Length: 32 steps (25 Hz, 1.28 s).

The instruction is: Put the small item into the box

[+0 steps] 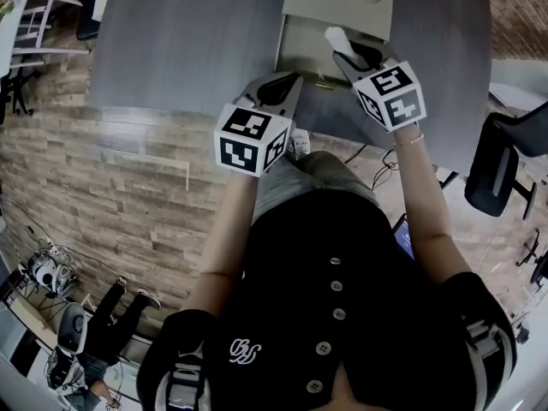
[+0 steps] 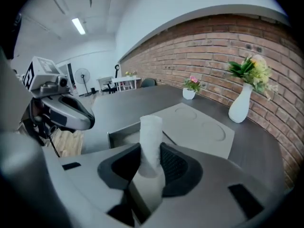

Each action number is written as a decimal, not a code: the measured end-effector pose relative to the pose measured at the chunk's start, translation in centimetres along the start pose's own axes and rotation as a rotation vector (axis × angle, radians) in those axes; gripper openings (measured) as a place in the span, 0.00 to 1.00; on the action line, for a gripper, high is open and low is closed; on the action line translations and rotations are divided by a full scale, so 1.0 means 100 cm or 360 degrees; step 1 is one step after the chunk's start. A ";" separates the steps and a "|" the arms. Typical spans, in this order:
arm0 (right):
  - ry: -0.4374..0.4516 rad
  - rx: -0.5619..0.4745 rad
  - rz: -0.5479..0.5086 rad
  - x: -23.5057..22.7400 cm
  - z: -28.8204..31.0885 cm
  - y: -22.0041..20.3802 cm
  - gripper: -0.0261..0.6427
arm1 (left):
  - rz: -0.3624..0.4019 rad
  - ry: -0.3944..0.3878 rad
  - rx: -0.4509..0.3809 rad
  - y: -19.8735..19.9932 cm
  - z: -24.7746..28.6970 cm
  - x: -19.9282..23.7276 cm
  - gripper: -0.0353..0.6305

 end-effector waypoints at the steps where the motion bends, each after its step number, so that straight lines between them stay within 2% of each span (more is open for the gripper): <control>1: 0.0008 0.0038 -0.0039 0.000 0.007 -0.001 0.23 | -0.0011 0.0003 -0.0006 0.000 0.001 0.002 0.07; 8: -0.0044 0.0303 -0.0433 0.004 0.053 -0.007 0.23 | -0.0073 0.0019 -0.0028 -0.005 0.006 0.019 0.07; 11: -0.0008 0.0385 -0.0510 0.010 0.065 -0.010 0.23 | -0.0110 0.0026 0.0002 -0.013 0.006 0.023 0.07; 18: 0.0009 0.0414 -0.0527 0.016 0.075 -0.012 0.24 | -0.0180 0.0053 -0.0004 -0.023 0.003 0.031 0.07; 24: -0.0026 0.0381 -0.0497 0.018 0.074 -0.015 0.25 | -0.0188 0.0070 -0.0017 -0.025 -0.003 0.036 0.07; 29: -0.0007 0.0349 -0.0404 0.014 0.068 -0.019 0.34 | -0.0155 0.0040 -0.0007 -0.021 0.000 0.031 0.08; 32: -0.0009 0.0294 -0.0338 0.013 0.059 -0.017 0.35 | -0.0128 0.0023 0.0006 -0.019 0.000 0.027 0.08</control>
Point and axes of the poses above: the fingertips, and each gripper's own axes: z forward along the fingers, x to its left, y out of its top, the point moved 9 cm from there along -z, backward along the fingers, and after that the axes turned 15 degrees about -y, right-handed, at the moved point
